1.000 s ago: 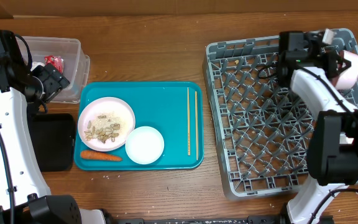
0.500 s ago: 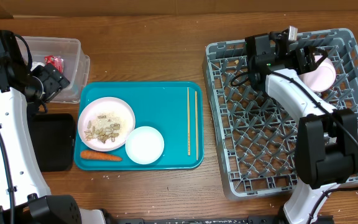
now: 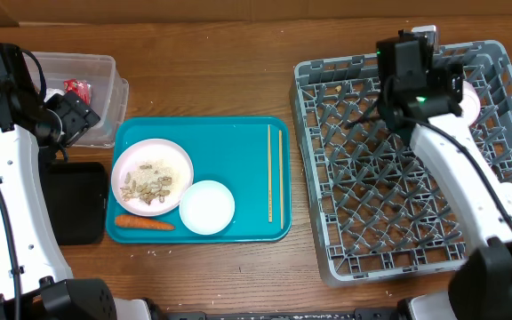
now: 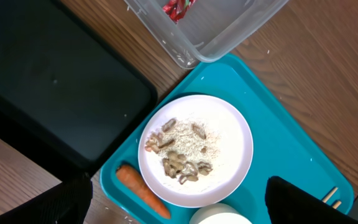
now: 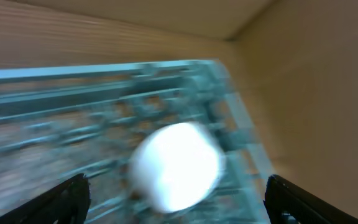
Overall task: Sort waste into correct bins and load items into the dishwasher
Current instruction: 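Release the pink bowl and withdraw the right gripper toward the tray, then reach the right gripper to the white bowl and grasp its rim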
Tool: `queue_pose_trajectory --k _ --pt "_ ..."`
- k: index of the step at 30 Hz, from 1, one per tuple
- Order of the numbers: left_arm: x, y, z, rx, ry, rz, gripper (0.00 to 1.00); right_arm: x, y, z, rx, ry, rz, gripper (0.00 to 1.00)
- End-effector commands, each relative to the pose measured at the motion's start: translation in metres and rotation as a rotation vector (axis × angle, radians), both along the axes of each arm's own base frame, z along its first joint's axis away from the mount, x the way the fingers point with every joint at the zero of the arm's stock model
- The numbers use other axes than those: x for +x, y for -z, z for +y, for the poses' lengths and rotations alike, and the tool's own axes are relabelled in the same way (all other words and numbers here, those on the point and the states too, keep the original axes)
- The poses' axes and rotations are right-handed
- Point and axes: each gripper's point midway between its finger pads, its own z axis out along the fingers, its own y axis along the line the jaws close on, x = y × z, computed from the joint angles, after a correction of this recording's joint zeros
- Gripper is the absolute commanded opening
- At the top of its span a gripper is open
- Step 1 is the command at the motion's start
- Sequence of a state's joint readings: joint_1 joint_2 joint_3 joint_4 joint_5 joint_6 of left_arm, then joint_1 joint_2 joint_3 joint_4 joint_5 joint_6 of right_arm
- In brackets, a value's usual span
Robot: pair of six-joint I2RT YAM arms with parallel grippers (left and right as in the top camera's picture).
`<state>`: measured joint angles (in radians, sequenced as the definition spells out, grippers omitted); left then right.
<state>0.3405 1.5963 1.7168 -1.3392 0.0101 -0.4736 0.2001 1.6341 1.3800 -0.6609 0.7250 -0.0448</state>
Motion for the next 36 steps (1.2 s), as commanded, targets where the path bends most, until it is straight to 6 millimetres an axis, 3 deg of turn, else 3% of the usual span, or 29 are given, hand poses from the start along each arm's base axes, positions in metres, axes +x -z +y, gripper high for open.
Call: queue_pose_trajectory --k 1,4,7,12,17,20,26,31,36 --pt "-0.001 -0.004 0.002 0.003 -0.026 -0.003 0.91 -0.005 0.010 0.089 0.398 -0.283 0.035 0.91" --pt "-0.005 -0.002 0.001 -0.003 -0.026 0.015 0.91 -0.026 0.003 0.165 0.646 -0.554 0.100 0.87" --pt "-0.009 -0.001 0.000 -0.008 -0.026 0.029 0.91 -0.051 -0.005 0.222 0.820 -0.744 0.165 0.83" --pt "-0.020 0.003 -0.003 -0.019 -0.027 0.080 0.95 -0.096 -0.004 0.280 0.885 -0.912 0.284 0.83" --pt "-0.037 0.007 -0.008 -0.036 -0.025 0.149 0.96 -0.135 0.027 0.315 0.795 -0.956 0.428 0.82" --pt "-0.045 0.009 -0.011 -0.046 -0.018 0.186 0.96 -0.149 0.044 0.327 0.789 -0.955 0.502 0.73" --pt "-0.058 0.011 -0.016 -0.062 -0.005 0.240 0.96 -0.155 0.084 0.339 0.826 -0.832 0.611 0.54" --pt "-0.063 0.011 -0.018 -0.070 -0.004 0.262 0.97 -0.165 0.123 0.356 0.792 -0.835 0.701 0.54" --pt "-0.063 0.012 -0.019 -0.070 0.000 0.263 0.97 -0.168 0.140 0.372 0.789 -0.841 0.709 0.52"
